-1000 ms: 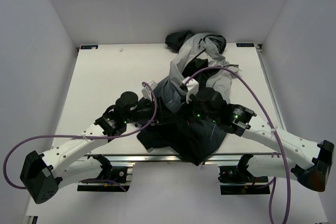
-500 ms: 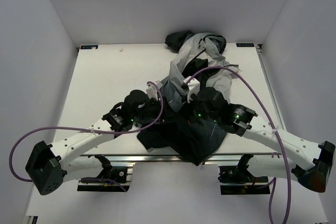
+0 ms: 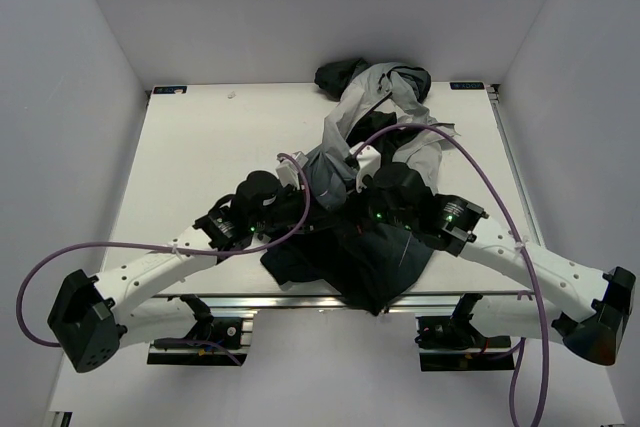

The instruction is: Zip up the jacket

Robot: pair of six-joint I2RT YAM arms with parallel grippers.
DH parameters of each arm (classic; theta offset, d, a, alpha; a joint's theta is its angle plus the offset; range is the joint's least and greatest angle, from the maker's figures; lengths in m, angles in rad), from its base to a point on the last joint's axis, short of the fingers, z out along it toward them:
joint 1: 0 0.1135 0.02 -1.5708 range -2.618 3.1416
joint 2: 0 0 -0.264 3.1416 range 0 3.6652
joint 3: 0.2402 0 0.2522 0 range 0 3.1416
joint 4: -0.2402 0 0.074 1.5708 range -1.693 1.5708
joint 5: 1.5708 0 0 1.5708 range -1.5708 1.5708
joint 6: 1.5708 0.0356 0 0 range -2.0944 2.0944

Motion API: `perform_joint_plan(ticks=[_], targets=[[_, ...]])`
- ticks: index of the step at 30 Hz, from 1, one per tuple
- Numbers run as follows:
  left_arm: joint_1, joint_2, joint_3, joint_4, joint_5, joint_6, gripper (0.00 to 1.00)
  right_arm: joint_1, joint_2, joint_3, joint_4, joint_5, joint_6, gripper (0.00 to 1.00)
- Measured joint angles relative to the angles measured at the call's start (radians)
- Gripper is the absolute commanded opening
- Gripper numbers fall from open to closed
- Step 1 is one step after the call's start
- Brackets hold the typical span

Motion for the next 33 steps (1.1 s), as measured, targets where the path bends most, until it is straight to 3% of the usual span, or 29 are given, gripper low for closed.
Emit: perform_joint_plan(ticks=[18,26,33], targets=[[0.000,-0.184,0.000,-0.286,-0.085,-0.017,0.00,-0.026,0.179,0.100,-0.066,0.312,-0.053,0.00],[0.001,-0.377,-0.002,-0.507,-0.110,-0.070,0.00,-0.252,0.287,0.113,0.040,0.301,-0.094,0.00],[0.001,-0.452,-0.018,-0.636,-0.167,-0.127,0.00,-0.460,0.492,0.226,0.130,0.269,-0.165,0.00]])
